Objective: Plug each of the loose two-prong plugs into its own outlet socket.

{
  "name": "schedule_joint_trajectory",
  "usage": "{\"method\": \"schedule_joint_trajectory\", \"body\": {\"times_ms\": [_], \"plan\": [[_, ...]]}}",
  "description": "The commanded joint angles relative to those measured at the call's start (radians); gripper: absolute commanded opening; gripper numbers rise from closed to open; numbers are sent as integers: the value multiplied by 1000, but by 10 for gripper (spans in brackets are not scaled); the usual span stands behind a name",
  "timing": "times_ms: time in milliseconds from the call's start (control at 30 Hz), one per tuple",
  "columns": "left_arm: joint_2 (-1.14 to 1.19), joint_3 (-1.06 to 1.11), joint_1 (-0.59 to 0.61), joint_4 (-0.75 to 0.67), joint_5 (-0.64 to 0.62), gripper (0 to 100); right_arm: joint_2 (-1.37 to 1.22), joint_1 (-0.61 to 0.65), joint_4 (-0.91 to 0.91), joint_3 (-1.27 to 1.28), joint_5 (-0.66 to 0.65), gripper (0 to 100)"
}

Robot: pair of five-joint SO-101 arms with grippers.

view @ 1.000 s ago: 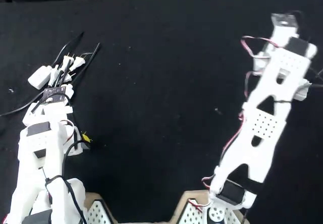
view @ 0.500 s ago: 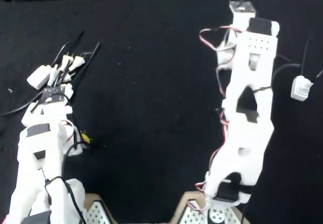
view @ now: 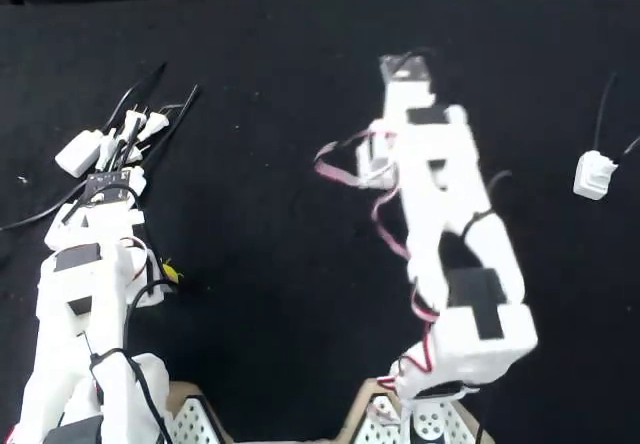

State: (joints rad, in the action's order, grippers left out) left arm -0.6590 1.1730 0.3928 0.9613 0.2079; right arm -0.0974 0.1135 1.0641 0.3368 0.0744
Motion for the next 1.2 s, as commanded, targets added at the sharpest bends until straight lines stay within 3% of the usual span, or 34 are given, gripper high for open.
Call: {"method": "schedule_joint_trajectory", "body": {"times_ms": [0,200,367,700,867,1033,1167], "plan": [[-17,-12,-1,-12,3,266,128,52,-255,176,37,123],[-20,-12,1,-12,3,266,220,34,-586,432,32,123],[-17,-13,4,-14,3,266,285,37,-744,584,32,123],[-21,-101,12,-5,3,266,490,49,-695,711,34,121],[-11,-303,91,46,9,270,499,89,-813,786,32,122],[44,-522,206,149,17,272,499,91,-821,789,32,123],[181,-633,255,204,97,272,499,91,-821,789,32,123]]}}
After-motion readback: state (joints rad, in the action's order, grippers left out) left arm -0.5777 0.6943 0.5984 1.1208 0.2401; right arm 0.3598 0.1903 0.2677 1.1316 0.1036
